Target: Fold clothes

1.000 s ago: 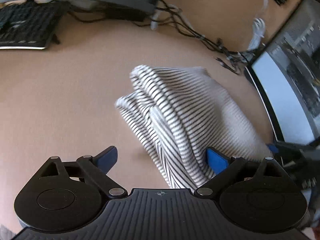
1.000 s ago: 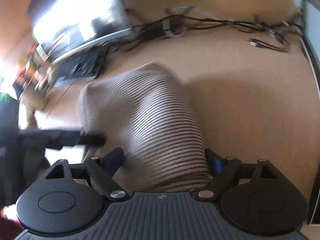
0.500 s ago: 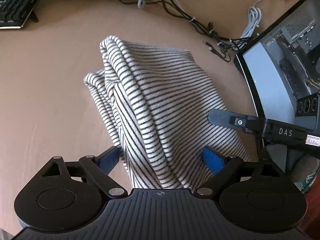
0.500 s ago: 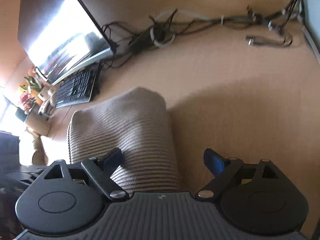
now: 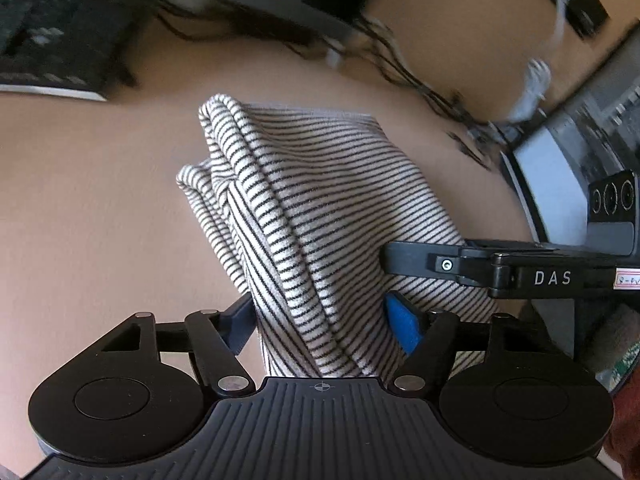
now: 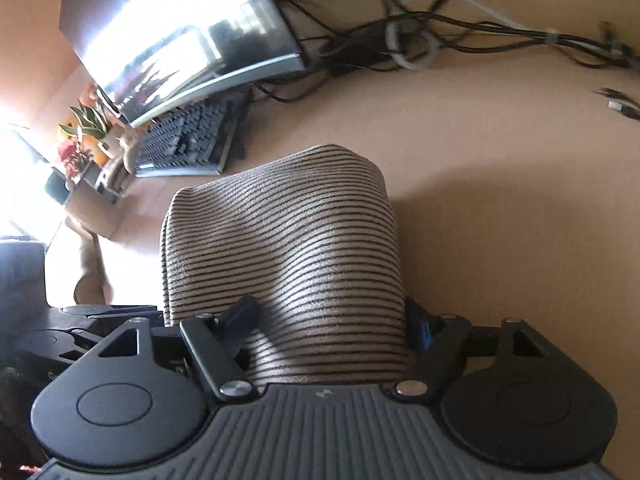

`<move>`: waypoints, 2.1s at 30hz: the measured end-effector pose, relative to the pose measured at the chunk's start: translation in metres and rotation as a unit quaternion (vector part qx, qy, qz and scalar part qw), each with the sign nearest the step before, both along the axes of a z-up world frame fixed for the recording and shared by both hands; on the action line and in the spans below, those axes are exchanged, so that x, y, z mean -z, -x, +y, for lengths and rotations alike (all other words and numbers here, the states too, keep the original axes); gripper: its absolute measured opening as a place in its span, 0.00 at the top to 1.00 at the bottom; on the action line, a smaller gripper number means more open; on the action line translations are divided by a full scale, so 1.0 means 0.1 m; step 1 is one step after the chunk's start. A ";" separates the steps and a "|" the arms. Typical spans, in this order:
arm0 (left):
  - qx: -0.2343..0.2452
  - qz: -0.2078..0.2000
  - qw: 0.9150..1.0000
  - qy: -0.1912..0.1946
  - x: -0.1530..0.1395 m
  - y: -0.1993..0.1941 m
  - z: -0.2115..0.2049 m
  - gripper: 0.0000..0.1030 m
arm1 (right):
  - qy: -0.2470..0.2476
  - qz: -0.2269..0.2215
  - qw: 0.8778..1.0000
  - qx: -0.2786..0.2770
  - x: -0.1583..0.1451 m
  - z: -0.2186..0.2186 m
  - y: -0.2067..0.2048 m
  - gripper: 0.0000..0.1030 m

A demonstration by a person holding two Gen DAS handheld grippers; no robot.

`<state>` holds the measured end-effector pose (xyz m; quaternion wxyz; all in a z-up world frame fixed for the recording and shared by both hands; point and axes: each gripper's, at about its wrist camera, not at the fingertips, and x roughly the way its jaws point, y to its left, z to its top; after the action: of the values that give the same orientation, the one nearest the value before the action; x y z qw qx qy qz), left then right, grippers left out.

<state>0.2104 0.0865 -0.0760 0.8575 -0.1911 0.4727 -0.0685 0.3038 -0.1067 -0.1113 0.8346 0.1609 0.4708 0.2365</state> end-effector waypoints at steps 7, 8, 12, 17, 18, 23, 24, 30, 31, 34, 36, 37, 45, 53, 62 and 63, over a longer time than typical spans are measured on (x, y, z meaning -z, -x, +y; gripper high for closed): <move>-0.056 -0.015 0.998 -0.018 -0.03 -0.17 0.71 0.30 | -0.002 -0.024 0.999 -0.023 0.04 0.73 -0.56 0.26; -0.059 -0.015 0.998 -0.015 -0.03 -0.20 0.78 0.30 | 0.000 -0.028 0.999 -0.024 0.04 0.81 -0.63 0.26; -0.061 -0.023 0.998 -0.004 0.00 -0.32 1.00 0.31 | 0.002 -0.033 0.999 -0.018 0.04 1.01 -0.84 0.26; -0.048 -0.035 0.998 0.003 -0.17 -0.31 1.11 0.32 | 0.017 -0.047 0.999 -0.014 -0.03 0.96 -0.74 0.25; -0.046 -0.049 0.998 0.004 -0.25 -0.26 1.14 0.32 | 0.020 -0.050 0.998 -0.016 -0.04 0.93 -0.69 0.21; -0.051 -0.133 0.989 0.036 -0.57 -0.29 1.30 0.26 | 0.028 -0.050 0.998 -0.022 -0.01 0.81 -0.44 0.13; -0.052 -0.133 0.989 0.041 -0.54 -0.37 1.33 0.25 | 0.025 -0.043 0.999 -0.020 0.03 0.81 -0.41 0.13; -0.056 -0.091 0.993 0.046 -0.22 -0.83 1.51 0.28 | 0.006 -0.052 0.999 0.006 -0.13 0.93 -0.31 0.31; -0.052 -0.090 0.994 0.045 -0.19 -0.83 1.51 0.28 | 0.015 -0.071 0.997 0.005 -0.24 0.95 -0.29 0.32; -0.040 -0.088 0.994 0.045 -0.09 -0.86 1.54 0.28 | 0.076 -0.124 0.989 -0.002 -0.45 1.08 -0.26 0.33; -0.030 -0.091 0.995 0.035 -0.10 -0.86 1.50 0.28 | 0.133 -0.145 0.980 0.000 -0.48 1.20 -0.21 0.33; -0.024 -0.093 0.995 0.029 -0.09 -0.86 1.50 0.28 | 0.136 -0.153 0.979 -0.013 -0.48 1.26 -0.16 0.32; -0.022 -0.106 0.992 0.058 -0.02 -0.75 1.57 0.25 | 0.225 -0.170 0.958 -0.056 -0.07 1.79 0.08 0.13; -0.036 -0.175 0.984 0.001 -0.30 -0.28 1.36 0.06 | 0.186 -0.158 0.970 -0.017 -0.13 1.63 0.12 0.04; -0.185 -0.193 0.960 -0.088 -0.58 1.14 0.35 0.00 | 0.110 -0.222 0.968 -0.035 -0.45 1.00 0.79 0.00; -0.202 -0.193 0.955 -0.103 -0.58 1.27 0.17 0.00 | 0.112 -0.234 0.965 -0.039 -0.47 0.91 0.91 0.00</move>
<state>0.0835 0.1039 -0.0176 0.9434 -0.1758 0.2545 0.1195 0.2132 -0.0158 -0.0642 0.9243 -0.0119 0.2922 0.2453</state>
